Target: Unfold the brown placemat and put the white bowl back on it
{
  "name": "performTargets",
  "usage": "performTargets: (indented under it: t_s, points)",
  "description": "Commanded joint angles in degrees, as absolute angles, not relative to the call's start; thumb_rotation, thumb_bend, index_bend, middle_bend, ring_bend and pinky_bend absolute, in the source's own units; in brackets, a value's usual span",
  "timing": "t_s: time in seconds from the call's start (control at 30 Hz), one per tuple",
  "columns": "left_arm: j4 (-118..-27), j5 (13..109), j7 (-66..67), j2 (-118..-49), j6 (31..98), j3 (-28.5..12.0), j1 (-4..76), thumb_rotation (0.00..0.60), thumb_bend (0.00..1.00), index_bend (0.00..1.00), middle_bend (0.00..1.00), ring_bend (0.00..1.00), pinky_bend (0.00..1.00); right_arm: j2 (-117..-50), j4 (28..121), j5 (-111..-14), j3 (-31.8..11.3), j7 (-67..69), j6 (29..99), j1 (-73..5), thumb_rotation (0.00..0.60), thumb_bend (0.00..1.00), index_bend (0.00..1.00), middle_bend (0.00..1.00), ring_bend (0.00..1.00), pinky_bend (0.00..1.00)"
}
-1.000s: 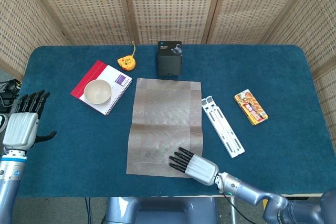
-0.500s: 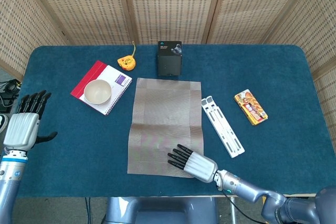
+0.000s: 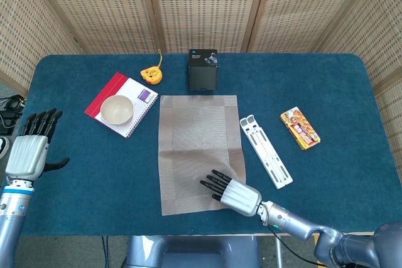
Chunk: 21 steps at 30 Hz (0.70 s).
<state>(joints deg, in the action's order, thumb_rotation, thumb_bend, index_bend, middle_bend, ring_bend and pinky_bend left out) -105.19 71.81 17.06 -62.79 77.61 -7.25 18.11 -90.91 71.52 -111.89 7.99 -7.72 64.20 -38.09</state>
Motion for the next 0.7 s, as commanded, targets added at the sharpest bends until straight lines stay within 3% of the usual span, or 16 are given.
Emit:
performTargets:
  t_s: [0.03, 0.3, 0.5, 0.7]
  points:
    - [-105.18, 71.83, 17.15, -62.82, 77.55, -7.25, 18.11, 0.6, 0.0, 0.0, 0.0, 0.0, 0.0, -91.42, 70.31, -112.82, 8.45, -7.06, 66.0, -37.96, 0.6, 0.81, 0.66, 0.0, 0.0, 0.0]
    - [-105.19, 71.88, 17.65, -62.97, 77.12, -7.15, 18.18, 0.6, 0.0, 0.0, 0.0, 0.0, 0.0, -90.8, 67.41, -115.74, 10.81, -6.74, 71.4, -36.69, 0.6, 0.79, 0.7, 0.0, 0.0, 0.0]
    - [-105.22, 71.77, 18.7, -63.43, 76.78, -6.97, 18.31, 0.6, 0.0, 0.0, 0.0, 0.0, 0.0, -84.06, 66.01, -119.8, 13.67, -11.0, 75.87, -35.83, 0.6, 0.78, 0.7, 0.0, 0.0, 0.0]
    - [-105.12, 71.18, 19.61, -63.87, 76.1, -7.03, 18.67, 0.6, 0.0, 0.0, 0.0, 0.0, 0.0, -76.49, 61.74, -123.98, 13.14, -18.62, 75.38, -39.75, 0.6, 0.75, 0.7, 0.0, 0.0, 0.0]
